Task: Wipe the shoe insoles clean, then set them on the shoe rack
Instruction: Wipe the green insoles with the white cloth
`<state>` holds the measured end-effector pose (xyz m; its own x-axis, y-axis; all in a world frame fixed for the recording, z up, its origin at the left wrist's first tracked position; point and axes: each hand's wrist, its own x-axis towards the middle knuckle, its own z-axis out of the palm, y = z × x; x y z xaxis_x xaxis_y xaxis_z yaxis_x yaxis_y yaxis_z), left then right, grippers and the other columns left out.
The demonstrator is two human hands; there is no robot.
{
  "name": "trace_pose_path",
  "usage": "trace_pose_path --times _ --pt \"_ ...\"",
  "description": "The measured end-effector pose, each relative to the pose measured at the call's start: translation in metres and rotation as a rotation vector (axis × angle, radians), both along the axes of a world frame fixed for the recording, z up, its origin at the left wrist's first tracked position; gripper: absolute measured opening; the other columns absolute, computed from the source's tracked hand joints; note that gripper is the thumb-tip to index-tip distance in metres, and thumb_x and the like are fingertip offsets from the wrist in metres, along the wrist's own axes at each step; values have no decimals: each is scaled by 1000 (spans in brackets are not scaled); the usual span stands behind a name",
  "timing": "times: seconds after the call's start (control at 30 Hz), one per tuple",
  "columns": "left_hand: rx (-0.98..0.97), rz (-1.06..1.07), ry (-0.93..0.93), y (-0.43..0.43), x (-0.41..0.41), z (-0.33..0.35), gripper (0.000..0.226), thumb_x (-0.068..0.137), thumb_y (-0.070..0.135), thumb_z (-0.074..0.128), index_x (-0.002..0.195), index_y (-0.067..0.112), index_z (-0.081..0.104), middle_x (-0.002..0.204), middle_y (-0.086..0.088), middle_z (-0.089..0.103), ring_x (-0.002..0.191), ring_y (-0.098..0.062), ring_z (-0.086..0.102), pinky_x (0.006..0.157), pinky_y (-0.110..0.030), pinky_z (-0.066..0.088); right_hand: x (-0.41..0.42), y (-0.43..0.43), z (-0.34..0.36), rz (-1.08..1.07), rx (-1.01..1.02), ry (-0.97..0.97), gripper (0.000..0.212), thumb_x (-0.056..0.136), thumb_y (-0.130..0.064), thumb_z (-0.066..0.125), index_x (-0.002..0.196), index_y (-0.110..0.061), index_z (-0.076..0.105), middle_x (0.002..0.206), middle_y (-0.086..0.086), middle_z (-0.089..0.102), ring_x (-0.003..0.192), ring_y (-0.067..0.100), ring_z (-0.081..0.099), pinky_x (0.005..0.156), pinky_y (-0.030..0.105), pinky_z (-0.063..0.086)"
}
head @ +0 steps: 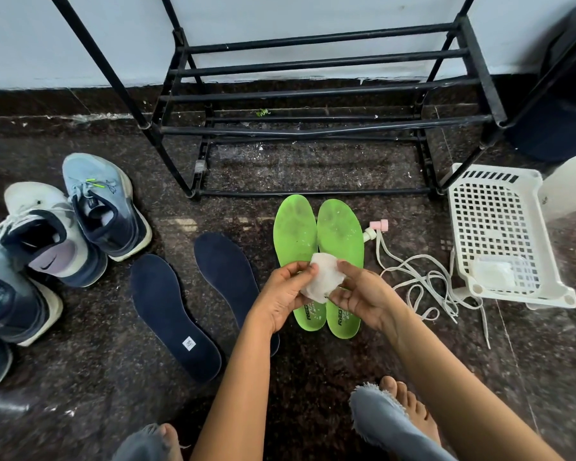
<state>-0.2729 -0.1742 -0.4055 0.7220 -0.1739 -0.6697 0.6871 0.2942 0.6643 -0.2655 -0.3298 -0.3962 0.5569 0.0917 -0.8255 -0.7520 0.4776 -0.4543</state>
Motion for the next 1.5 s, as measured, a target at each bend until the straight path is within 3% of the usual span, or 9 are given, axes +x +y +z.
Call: trace_pose_path --times 0.23,0.43,0.63,0.73,0.9,1.07,1.23,1.4,1.5 --pt "146 119 -101 1 -5 -7 9 87 9 69 81 16 69 80 3 71 82 -14 64 75 -31 54 -2 6 4 3 -218 -188 29 81 15 60 92 -10 50 80 12 57 67 22 60 52 24 55" --pt "240 102 -236 7 -8 -8 31 81 6 75 109 15 65 84 -9 73 86 -19 70 79 -36 59 -5 5 -4 311 -442 -408 12 90 -8 61 87 -5 72 88 15 71 79 20 64 82 35 52" --pt "472 2 -446 13 -7 -8 25 74 13 82 98 16 76 82 -2 73 79 -7 69 72 -16 53 -3 1 -2 613 -689 -498 37 64 -30 85 94 -11 74 96 2 69 85 12 64 78 24 50" --pt "564 -30 -500 14 -4 -7 16 74 12 82 89 14 76 77 1 72 69 0 65 65 -12 50 -1 2 -1 695 -826 -558 22 68 -29 83 83 -16 76 85 -5 69 72 8 61 63 15 43" --pt "759 54 -462 16 -3 -21 14 78 22 81 89 18 72 86 2 69 73 0 59 67 -12 47 -1 3 1 671 -691 -384 11 76 -16 74 67 -14 67 49 -6 49 46 8 38 42 16 28" --pt "793 70 -72 14 -10 -42 40 86 30 73 116 8 60 107 -5 66 90 -15 62 79 -24 48 -5 3 -1 233 -249 -158 15 86 9 52 80 -3 48 80 17 66 72 28 67 60 29 58" --pt "767 64 0 -1 -7 -48 51 73 22 85 112 4 58 93 -5 64 84 -20 65 78 -31 53 -8 -2 -4 180 -215 -108 25 87 11 43 111 6 52 91 21 69 75 28 70 67 34 59" --pt "680 23 54 1 -2 -45 19 83 18 69 101 14 64 97 -3 68 82 -16 63 70 -28 47 -3 -11 -1 88 -247 -55 16 88 7 44 91 -3 56 100 19 63 78 24 64 70 34 59" --pt "404 141 117 4 -3 -36 11 88 16 60 93 13 69 97 -12 73 85 -22 65 77 -35 50 -1 -12 9 112 -302 -103 19 88 1 45 74 -9 53 95 14 62 83 23 61 79 38 56"
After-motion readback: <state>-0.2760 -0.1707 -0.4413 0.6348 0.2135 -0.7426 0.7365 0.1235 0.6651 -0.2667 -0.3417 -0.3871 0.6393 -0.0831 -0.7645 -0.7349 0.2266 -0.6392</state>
